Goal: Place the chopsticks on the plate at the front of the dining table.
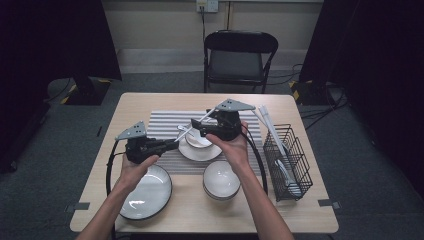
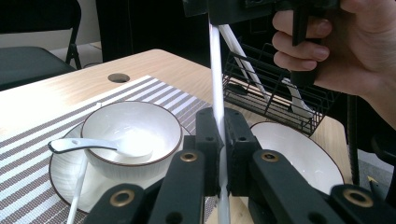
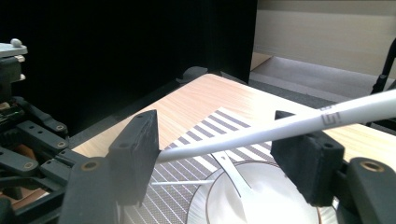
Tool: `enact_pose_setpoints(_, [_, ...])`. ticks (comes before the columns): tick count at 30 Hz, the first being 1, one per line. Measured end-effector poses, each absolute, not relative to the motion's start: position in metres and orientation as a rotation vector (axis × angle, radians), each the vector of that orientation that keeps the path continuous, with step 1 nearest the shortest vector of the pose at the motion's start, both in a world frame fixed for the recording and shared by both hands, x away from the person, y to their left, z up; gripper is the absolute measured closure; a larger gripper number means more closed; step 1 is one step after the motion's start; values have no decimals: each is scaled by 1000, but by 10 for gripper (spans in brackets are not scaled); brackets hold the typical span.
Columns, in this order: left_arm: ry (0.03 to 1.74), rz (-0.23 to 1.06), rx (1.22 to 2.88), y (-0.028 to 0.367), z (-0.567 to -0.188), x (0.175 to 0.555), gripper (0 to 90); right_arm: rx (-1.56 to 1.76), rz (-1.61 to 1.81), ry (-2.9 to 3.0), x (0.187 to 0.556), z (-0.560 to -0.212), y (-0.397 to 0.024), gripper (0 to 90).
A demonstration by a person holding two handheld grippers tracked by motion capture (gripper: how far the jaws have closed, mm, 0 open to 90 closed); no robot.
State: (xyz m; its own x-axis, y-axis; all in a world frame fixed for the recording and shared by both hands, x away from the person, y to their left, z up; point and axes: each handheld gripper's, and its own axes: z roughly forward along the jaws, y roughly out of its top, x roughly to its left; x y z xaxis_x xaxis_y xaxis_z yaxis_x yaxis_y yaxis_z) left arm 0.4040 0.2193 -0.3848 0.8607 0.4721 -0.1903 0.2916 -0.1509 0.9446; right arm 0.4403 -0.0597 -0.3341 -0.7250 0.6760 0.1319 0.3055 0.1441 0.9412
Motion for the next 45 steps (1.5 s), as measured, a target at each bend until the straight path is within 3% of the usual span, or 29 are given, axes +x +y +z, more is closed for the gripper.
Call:
enact_pose_setpoints(19, [616,185,1735,227,-386,408,864,965,1556,2120,440,-342,-73,268])
enact_pose_setpoints(30, [629,208,1757,234,-387,408,864,1040,1474,2158,443,-363,-94,316])
enact_pose_setpoints(45, [677,228,1762,256,-393,409,864,1100,1282,2199,451,-392,-102,284])
